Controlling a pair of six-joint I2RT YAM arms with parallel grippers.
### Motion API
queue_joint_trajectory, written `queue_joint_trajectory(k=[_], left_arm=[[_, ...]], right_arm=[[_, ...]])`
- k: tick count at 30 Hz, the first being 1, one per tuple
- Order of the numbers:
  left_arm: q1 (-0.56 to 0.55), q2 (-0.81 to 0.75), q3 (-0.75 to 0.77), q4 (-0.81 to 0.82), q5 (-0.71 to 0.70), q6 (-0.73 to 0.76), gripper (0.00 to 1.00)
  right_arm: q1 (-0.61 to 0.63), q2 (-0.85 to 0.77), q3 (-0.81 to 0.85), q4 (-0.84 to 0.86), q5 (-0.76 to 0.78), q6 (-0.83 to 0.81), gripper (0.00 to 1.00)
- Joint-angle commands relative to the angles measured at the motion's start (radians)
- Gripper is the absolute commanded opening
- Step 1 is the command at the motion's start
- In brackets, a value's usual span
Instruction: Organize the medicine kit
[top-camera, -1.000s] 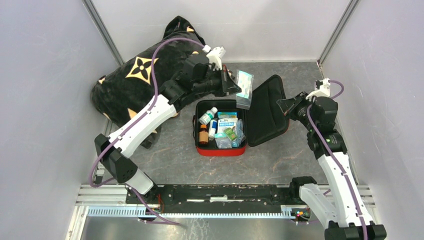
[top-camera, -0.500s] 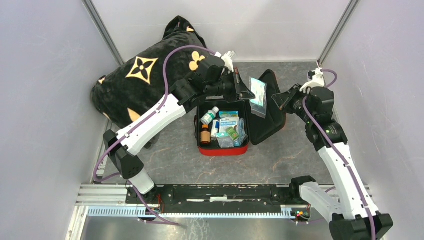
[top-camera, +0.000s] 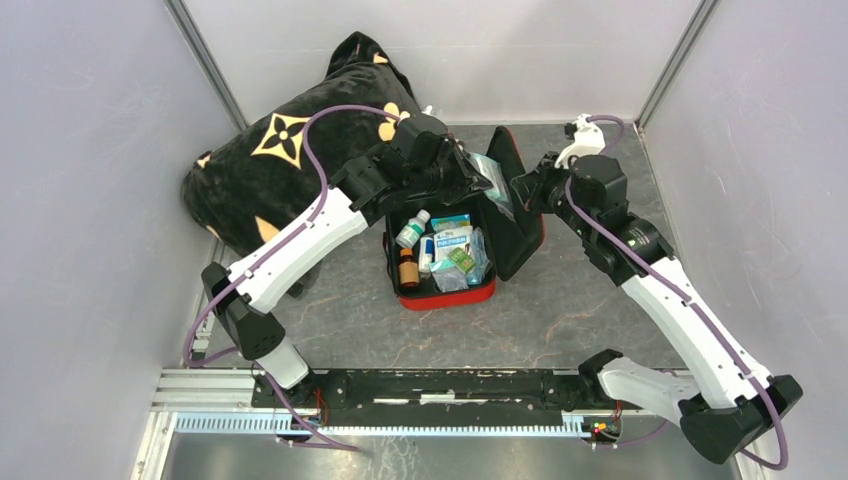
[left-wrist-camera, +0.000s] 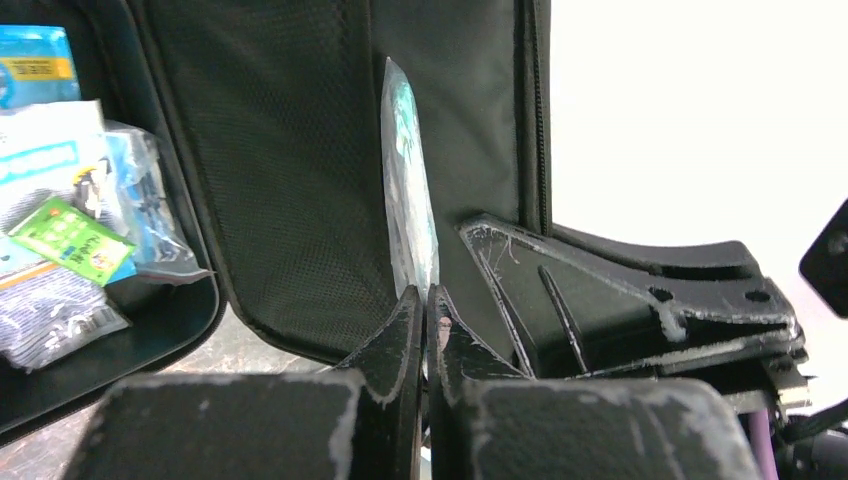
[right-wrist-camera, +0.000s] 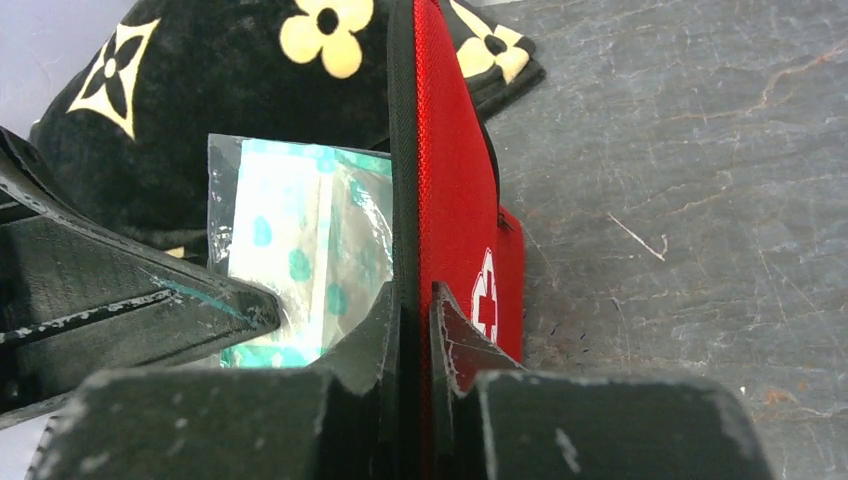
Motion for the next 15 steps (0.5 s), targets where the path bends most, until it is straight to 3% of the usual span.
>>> queue_joint_trajectory(k=[1, 15], left_arm=[[-0.004, -0.071, 0.055, -0.061, -0.137, -0.064, 0.02], [0.001, -0.056, 0.074, -0.053, -0.145, -0.028, 0.02]], right_arm=[[0.068, 0.004, 0.089, 0.124, 0.102, -0.03, 0.0], [0.198, 0.026, 0.072, 0.146, 0.142, -0.048, 0.0]])
